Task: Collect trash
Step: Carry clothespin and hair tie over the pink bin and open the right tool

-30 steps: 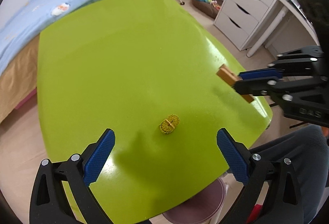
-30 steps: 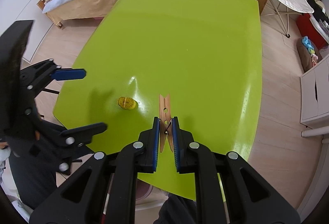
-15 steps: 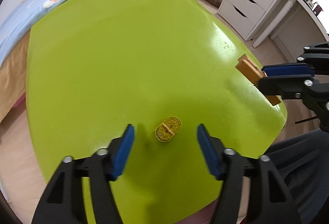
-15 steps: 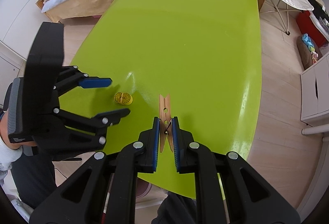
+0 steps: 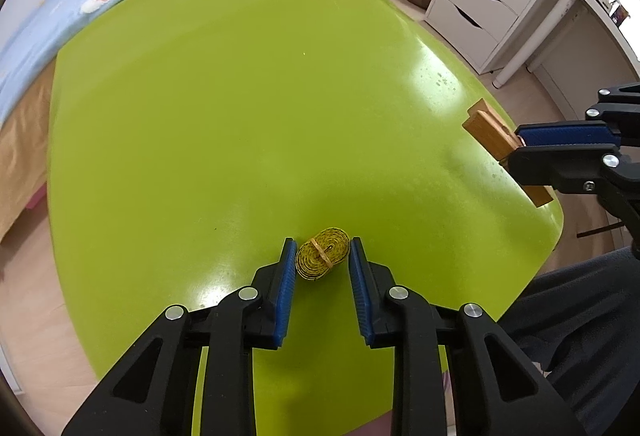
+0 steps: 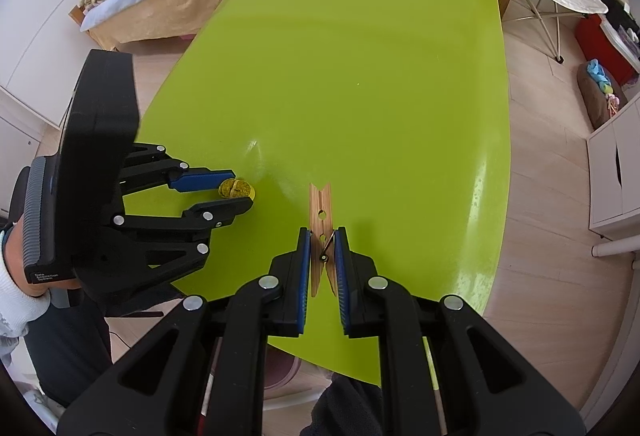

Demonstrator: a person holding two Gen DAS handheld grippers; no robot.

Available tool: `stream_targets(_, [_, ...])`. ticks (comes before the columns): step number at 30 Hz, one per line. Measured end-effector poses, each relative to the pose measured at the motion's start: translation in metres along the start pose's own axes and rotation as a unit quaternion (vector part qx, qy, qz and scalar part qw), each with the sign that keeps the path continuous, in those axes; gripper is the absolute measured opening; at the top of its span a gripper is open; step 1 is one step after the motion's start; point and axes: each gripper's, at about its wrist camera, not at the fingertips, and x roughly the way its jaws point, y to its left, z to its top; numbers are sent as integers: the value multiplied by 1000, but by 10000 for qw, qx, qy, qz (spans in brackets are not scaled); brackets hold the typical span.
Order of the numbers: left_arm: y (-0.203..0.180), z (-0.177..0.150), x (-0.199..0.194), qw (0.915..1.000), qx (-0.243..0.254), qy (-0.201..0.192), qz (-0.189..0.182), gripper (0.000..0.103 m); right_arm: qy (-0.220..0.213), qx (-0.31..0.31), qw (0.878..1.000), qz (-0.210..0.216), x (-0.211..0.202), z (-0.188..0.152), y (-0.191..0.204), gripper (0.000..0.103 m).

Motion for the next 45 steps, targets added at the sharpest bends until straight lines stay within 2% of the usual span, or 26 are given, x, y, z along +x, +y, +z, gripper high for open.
stream_targets(10, [-4,-17,-58,9988,-24,-481,-37,26,-488,6,9988,59,-32,-17,18,12])
stream_targets(20, [-21,-62,-129,9944,34,-1051,71,26,-934,-331,9951,26,-73,-54,59,12])
stream_targets(25, [-29,-92,-156,9918,18,-1274,70,26,-1146,-504,9920,150,-92,-79,81,12])
stream_targets(35, [-31,-137,-168,9906,-209,-1347,-83,26,-1185,-536,9907,391,-107,-128,103,12])
stream_targets(45, [-38,-165,-167,9904,-363,-1308,-267,26,-875,-596,9924,624,-93,-165,121,12])
